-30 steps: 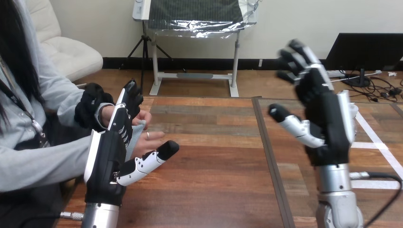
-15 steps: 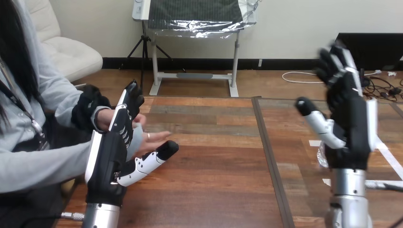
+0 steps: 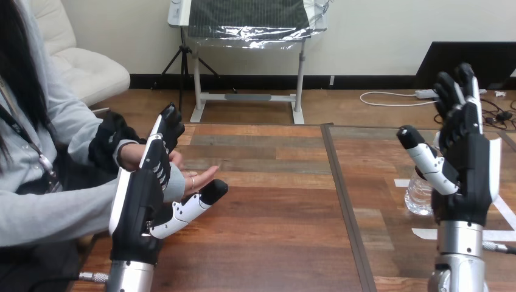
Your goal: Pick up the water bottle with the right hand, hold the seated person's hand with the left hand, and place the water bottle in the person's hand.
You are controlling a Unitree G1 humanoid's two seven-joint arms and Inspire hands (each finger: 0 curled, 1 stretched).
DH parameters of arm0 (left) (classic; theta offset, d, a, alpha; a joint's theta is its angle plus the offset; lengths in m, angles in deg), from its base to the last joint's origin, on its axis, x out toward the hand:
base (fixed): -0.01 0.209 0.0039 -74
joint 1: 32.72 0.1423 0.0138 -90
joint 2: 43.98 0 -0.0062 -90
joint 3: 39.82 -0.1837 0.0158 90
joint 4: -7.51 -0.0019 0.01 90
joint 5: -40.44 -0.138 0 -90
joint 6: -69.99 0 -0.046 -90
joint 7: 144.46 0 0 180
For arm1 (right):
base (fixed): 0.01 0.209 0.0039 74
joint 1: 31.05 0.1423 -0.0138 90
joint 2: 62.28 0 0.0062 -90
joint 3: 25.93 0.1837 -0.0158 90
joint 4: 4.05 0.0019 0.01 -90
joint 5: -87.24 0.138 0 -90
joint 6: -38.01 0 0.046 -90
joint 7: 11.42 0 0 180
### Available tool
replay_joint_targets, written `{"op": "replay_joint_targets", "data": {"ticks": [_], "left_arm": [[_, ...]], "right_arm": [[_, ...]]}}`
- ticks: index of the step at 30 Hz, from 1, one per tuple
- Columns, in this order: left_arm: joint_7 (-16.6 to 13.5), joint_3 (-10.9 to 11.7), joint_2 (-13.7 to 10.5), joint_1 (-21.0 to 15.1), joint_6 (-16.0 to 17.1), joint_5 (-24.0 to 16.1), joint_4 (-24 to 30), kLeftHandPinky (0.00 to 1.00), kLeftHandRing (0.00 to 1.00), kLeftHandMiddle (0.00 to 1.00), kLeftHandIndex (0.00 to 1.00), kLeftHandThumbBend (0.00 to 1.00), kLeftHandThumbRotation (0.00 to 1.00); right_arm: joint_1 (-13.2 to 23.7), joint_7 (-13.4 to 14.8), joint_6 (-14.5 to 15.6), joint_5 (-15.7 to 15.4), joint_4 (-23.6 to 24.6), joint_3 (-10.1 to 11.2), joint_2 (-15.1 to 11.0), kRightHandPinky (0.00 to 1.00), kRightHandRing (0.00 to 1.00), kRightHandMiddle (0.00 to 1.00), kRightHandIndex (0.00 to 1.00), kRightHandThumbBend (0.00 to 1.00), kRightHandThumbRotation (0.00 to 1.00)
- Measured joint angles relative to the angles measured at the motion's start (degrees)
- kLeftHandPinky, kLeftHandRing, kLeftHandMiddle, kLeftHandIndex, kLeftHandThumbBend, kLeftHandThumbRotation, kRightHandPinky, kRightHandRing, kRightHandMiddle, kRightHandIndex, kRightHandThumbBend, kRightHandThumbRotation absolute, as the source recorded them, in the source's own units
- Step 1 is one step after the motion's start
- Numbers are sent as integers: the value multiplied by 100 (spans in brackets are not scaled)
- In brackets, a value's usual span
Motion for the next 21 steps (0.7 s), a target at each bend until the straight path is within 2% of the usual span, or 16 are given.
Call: {"op": "replay_joint_targets", "data": {"ticks": [21], "left_arm": [[223,45,9,1,-8,195,0,98,95,95,95,100,48]], "right_arm": [[259,429,441,-39,-504,51,-213,100,100,97,100,100,47]]}}
